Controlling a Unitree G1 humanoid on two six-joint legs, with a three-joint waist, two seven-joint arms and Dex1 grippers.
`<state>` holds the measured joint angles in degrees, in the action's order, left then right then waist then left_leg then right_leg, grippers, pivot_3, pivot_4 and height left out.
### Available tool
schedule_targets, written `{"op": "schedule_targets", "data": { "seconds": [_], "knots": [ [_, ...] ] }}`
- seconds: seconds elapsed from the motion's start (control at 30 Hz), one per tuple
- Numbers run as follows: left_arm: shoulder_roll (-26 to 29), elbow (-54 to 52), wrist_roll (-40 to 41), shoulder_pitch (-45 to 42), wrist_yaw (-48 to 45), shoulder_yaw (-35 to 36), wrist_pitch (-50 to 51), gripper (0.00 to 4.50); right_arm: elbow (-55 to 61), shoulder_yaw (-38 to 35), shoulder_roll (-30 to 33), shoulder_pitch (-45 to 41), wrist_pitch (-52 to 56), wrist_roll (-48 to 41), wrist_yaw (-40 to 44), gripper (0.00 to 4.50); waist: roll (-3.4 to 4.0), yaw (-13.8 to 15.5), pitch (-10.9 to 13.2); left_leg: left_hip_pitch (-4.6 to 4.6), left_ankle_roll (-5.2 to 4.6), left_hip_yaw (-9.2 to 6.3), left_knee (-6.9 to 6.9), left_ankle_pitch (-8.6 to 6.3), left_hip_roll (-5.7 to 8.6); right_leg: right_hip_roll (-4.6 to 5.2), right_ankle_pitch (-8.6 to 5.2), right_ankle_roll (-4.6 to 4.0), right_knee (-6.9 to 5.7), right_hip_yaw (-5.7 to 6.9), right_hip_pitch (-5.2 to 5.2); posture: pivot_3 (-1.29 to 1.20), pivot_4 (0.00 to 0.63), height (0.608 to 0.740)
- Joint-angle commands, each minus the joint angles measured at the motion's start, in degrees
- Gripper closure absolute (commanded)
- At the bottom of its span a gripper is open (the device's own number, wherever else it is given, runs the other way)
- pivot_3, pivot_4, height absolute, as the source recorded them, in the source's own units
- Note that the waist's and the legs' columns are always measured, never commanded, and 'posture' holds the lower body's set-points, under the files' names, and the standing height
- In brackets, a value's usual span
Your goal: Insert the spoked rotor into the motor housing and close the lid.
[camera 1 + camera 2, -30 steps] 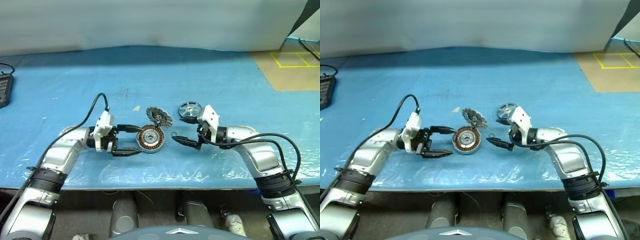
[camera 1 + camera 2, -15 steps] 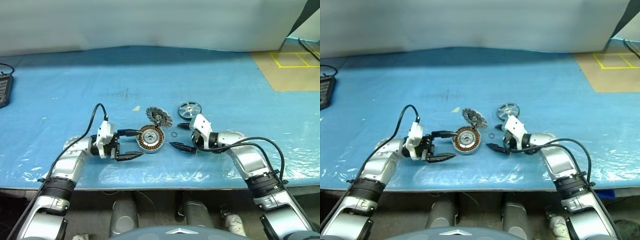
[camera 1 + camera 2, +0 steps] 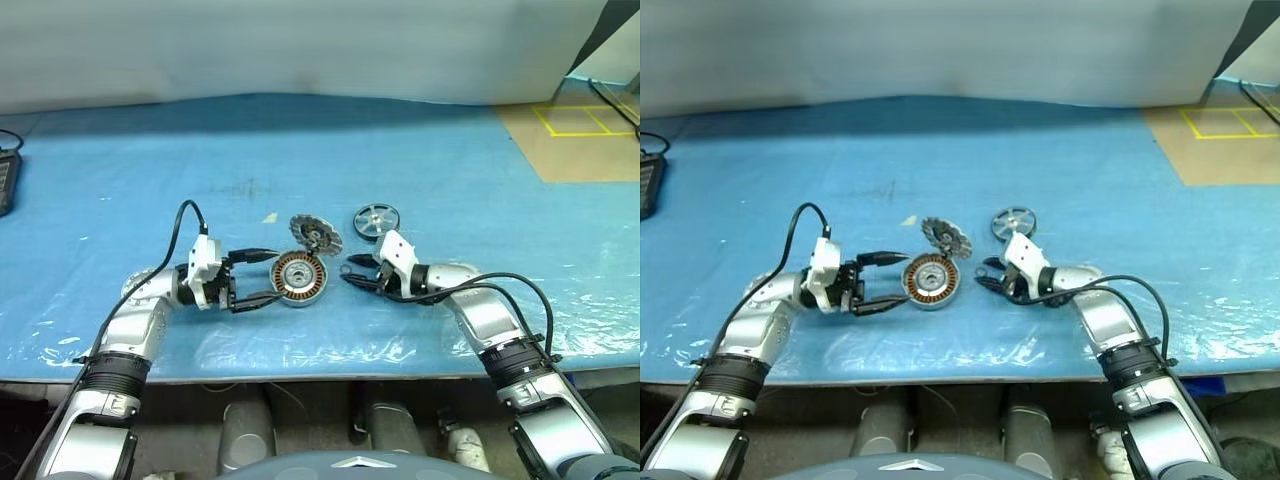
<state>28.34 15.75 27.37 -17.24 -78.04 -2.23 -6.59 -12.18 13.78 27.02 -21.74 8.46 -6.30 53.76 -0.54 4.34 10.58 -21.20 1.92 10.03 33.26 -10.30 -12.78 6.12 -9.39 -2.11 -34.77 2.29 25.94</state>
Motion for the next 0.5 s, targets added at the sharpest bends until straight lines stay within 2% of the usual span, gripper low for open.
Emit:
{"op": "schedule_targets", "data": {
  "seconds": [0.03,0.07,0.2,0.5],
  "knots": [
    [0.53,-2.8,0.29,0.53,0.56,1.27,0.75,0.5,-0.2,0.16,0.69,0.88,0.1,0.93,0.36,3.05,-0.01,-0.01,-0.01,0.01,0.0,0.0,0.0,0.0,0.01,0.0,-0.07,0.11,0.0,-0.01,-0.01,0.0,0.15,0.74],
    [0.54,-3.2,0.28,0.66,0.75,1.26,0.99,0.5,-0.27,0.11,0.63,0.9,0.19,0.82,0.43,3.05,-0.01,-0.01,-0.01,0.02,0.0,0.0,0.0,0.0,0.01,0.0,-0.14,0.23,0.0,-0.01,-0.01,0.0,0.15,0.74],
    [0.64,-4.55,0.17,1.33,1.29,1.14,1.6,0.5,0.17,-0.07,0.63,0.96,0.41,0.5,0.65,3.84,-0.02,-0.08,-0.02,0.04,0.0,0.0,0.0,0.0,0.0,-0.01,-0.16,0.26,-0.01,-0.01,-0.01,0.0,0.15,0.74],
    [0.5,-5.87,-0.11,4.51,1.41,1.1,1.79,0.5,7.63,-1.94,4.47,0.45,4.11,-2.84,4.89,3.84,-0.02,-0.23,-0.02,0.02,0.0,0.01,-0.05,0.0,0.0,-0.01,-0.16,0.26,0.03,-0.03,0.01,0.0,0.15,0.74]
  ]
}}
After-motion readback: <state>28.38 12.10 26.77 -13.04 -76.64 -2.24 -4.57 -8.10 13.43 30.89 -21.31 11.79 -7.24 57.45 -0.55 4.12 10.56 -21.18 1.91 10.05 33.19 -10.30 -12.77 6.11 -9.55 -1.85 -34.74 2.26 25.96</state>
